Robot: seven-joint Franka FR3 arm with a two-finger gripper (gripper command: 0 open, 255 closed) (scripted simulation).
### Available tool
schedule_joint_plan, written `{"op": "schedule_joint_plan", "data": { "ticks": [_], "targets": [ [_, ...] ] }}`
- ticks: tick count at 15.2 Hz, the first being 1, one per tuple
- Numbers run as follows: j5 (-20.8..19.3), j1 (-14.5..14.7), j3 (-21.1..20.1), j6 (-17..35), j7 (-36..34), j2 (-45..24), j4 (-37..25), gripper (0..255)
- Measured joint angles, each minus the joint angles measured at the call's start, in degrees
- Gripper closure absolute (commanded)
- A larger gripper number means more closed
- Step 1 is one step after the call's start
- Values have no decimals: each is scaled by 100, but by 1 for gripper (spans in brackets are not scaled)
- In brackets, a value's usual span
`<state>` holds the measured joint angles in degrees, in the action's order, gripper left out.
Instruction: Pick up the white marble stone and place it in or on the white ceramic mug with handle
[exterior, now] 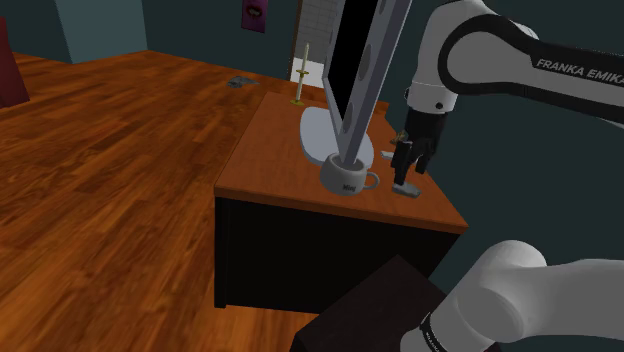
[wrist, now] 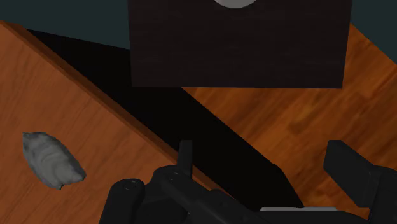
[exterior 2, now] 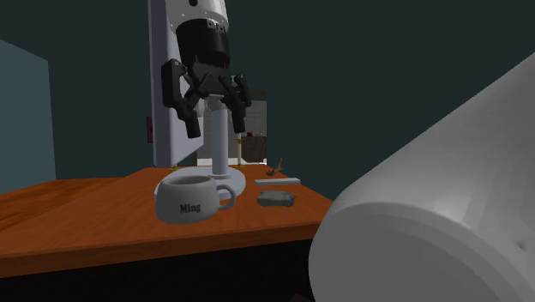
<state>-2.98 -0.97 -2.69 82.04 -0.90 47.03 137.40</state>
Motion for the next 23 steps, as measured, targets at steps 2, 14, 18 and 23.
{"op": "schedule_joint_plan", "data": {
  "ticks": [2, 14, 18, 23],
  "targets": [
    [-51, -5, 68, 49, 91, 52, 59, 0],
    [-1387, -262, 2026, 1980, 2380, 445, 1293, 0],
    [-1745, -268, 2818, 2786, 3172, 135, 1397, 0],
    [-1957, -23, 3925, 3794, 4242, -561, 1202, 0]
  ]
}}
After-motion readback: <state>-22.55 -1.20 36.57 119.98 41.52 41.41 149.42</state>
